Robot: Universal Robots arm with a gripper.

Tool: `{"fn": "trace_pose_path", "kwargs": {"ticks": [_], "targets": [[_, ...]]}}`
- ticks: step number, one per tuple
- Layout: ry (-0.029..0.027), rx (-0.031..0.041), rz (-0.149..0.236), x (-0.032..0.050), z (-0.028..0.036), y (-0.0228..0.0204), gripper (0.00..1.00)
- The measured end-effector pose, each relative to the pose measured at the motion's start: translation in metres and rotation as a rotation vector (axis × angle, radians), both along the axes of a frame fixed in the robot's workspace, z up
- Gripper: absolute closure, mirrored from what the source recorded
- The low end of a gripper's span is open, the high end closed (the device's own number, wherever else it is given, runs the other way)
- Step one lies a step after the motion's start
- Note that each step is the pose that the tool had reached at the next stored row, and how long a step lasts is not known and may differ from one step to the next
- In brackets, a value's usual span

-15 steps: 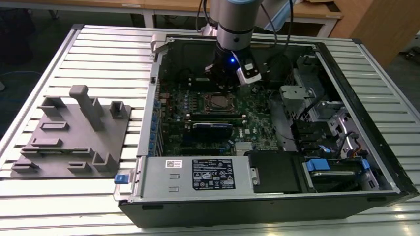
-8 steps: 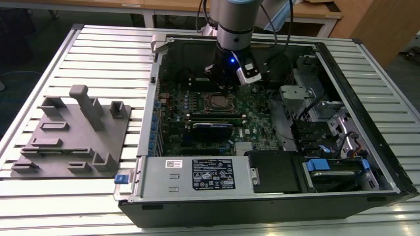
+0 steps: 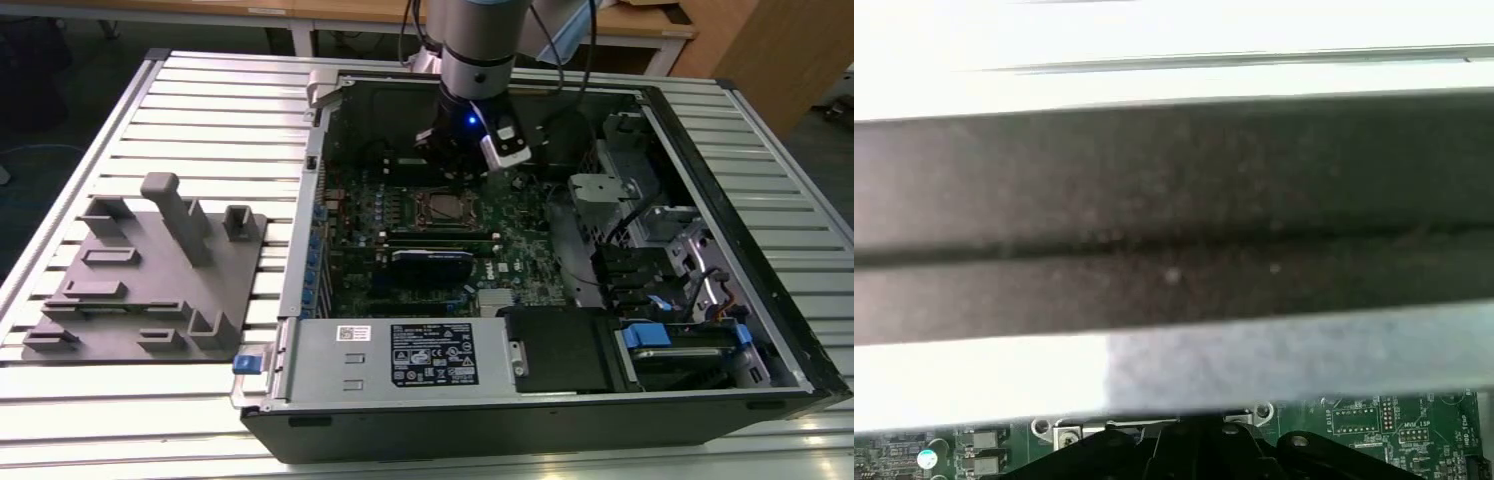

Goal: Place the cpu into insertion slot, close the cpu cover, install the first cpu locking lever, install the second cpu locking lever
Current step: 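Install the first cpu locking lever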

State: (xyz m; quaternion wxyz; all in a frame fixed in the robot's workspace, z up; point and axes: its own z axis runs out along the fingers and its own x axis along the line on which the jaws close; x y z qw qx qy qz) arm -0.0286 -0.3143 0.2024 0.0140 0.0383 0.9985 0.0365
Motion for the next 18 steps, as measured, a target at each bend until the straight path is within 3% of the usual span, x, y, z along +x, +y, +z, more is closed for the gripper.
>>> {"fn": "trace_pose_path", "kwargs": {"ticks": [3, 11, 18], "targets": [[-0.0001, 0.0051, 0.0, -0.0029, 0.0002, 0.0, 0.9], [-0.001, 0.0305, 0.0, -0.0093, 0.0005, 0.0, 0.9], [-0.001, 0.038, 0.003, -0.0093, 0.001, 0.0, 0.9]]}}
